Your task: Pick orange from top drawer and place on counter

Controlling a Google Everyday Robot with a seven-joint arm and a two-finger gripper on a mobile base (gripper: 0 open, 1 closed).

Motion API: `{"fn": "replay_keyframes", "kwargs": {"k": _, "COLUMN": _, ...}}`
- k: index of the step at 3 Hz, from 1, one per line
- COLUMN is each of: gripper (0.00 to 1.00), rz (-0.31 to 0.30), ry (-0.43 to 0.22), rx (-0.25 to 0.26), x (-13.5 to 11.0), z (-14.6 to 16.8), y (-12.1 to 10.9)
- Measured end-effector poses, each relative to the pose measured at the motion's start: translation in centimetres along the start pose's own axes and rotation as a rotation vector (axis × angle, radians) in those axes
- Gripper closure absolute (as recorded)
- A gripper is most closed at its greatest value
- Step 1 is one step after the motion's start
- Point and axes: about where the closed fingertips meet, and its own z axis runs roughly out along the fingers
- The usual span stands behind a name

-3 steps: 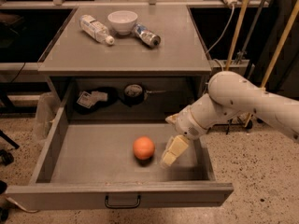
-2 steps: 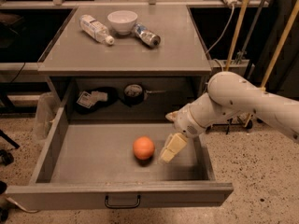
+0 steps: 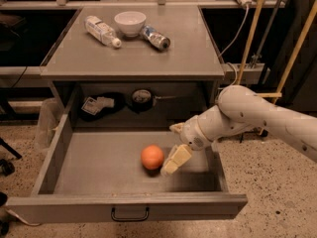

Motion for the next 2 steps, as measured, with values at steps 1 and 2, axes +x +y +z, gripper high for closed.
{"fn": "replay_keyframes", "kwargs": {"k": 1, "gripper": 0.00, "rz": 0.046, "ry": -0.136, "rx": -0.043, "x": -1.80, "z": 3.53, "y": 0.23}}
{"fn": "replay_keyframes", "kwargs": {"k": 2, "gripper": 0.00, "rz": 0.043, "ry": -0.130, "rx": -0.038, "x": -1.83, "z": 3.59, "y": 0.28}}
